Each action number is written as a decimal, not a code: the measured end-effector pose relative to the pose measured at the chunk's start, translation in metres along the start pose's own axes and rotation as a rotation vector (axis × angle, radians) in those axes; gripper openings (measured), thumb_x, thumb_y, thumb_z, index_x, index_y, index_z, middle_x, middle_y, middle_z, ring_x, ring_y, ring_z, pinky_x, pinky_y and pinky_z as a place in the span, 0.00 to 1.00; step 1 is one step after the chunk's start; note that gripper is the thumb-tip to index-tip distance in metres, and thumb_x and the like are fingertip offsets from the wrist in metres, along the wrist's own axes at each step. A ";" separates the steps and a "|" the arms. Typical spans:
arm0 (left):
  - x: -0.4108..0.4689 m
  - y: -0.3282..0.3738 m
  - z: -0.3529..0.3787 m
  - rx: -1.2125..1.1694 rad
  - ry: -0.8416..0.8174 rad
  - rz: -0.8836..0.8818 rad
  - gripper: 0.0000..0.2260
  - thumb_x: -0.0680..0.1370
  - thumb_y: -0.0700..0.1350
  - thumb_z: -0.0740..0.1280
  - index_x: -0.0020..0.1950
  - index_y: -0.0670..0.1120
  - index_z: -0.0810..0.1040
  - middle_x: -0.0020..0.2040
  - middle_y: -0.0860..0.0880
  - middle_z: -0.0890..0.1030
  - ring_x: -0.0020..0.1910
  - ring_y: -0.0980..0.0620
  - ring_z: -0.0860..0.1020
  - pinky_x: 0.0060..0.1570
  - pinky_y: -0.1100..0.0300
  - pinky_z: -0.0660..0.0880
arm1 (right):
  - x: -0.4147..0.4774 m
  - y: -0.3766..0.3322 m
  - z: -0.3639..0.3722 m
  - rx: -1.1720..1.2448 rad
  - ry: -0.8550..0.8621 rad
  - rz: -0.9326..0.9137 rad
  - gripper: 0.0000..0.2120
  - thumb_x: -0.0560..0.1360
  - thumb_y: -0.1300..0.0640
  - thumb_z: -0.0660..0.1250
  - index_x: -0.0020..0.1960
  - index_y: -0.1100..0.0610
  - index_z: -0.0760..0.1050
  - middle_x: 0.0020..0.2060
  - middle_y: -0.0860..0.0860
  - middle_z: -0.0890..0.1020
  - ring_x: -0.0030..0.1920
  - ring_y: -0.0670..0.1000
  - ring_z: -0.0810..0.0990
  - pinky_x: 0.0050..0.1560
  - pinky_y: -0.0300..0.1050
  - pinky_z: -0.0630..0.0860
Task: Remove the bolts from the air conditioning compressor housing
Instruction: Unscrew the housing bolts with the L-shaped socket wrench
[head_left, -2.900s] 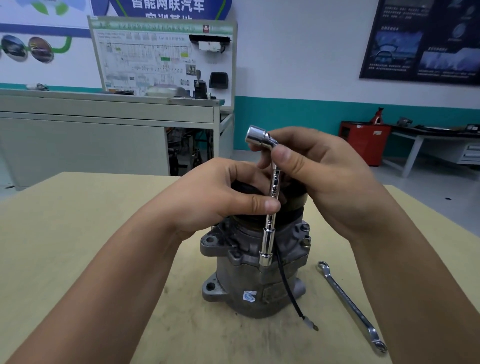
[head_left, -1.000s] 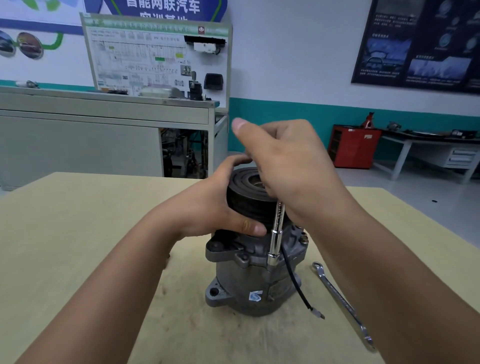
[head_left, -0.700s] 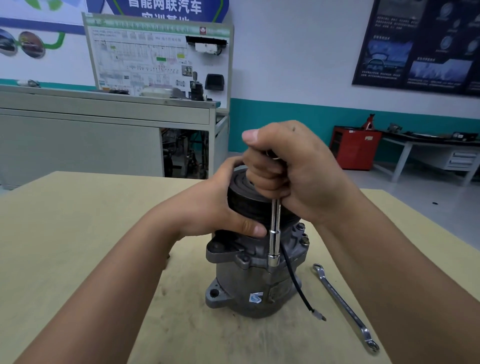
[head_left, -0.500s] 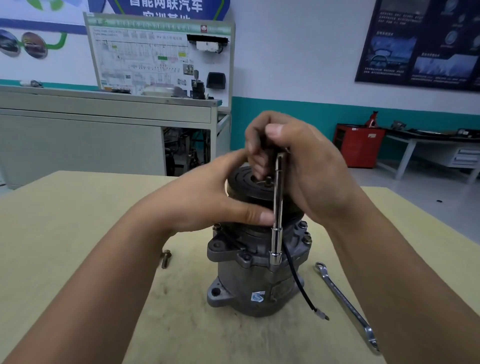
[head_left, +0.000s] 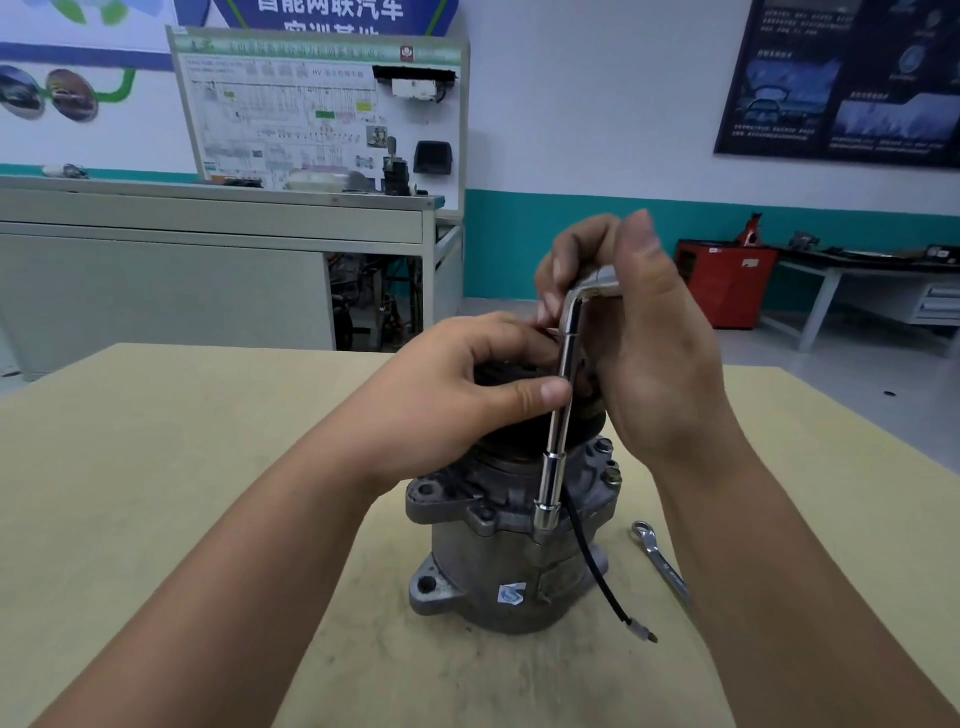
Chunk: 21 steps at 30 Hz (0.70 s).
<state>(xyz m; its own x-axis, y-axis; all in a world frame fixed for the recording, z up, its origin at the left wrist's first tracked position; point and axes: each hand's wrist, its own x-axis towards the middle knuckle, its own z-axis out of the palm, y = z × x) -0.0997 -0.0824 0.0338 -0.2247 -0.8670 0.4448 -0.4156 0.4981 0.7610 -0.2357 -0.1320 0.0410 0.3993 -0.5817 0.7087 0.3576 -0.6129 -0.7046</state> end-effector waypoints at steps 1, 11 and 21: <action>0.000 0.000 0.001 0.012 0.010 -0.003 0.16 0.67 0.52 0.68 0.49 0.45 0.82 0.52 0.50 0.81 0.54 0.54 0.79 0.61 0.52 0.73 | 0.000 0.000 -0.002 0.057 -0.004 -0.014 0.20 0.69 0.34 0.65 0.37 0.51 0.72 0.32 0.50 0.71 0.35 0.52 0.68 0.38 0.50 0.66; 0.001 -0.005 -0.001 -0.033 -0.027 -0.049 0.09 0.66 0.52 0.73 0.42 0.50 0.82 0.53 0.49 0.83 0.58 0.52 0.79 0.60 0.51 0.75 | 0.000 -0.003 -0.005 0.252 0.051 0.012 0.17 0.63 0.49 0.68 0.46 0.59 0.72 0.29 0.49 0.81 0.32 0.45 0.81 0.33 0.37 0.77; 0.003 -0.005 0.000 -0.107 -0.063 0.033 0.05 0.69 0.50 0.71 0.44 0.52 0.84 0.50 0.54 0.83 0.54 0.57 0.80 0.57 0.64 0.74 | 0.003 -0.005 -0.004 0.266 0.058 0.087 0.19 0.66 0.52 0.71 0.53 0.58 0.71 0.37 0.48 0.80 0.39 0.45 0.79 0.41 0.39 0.77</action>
<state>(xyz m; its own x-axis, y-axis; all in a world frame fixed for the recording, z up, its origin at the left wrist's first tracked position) -0.0978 -0.0872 0.0314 -0.2929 -0.8478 0.4421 -0.3116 0.5217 0.7942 -0.2403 -0.1328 0.0469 0.3914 -0.6603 0.6410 0.5362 -0.4025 -0.7420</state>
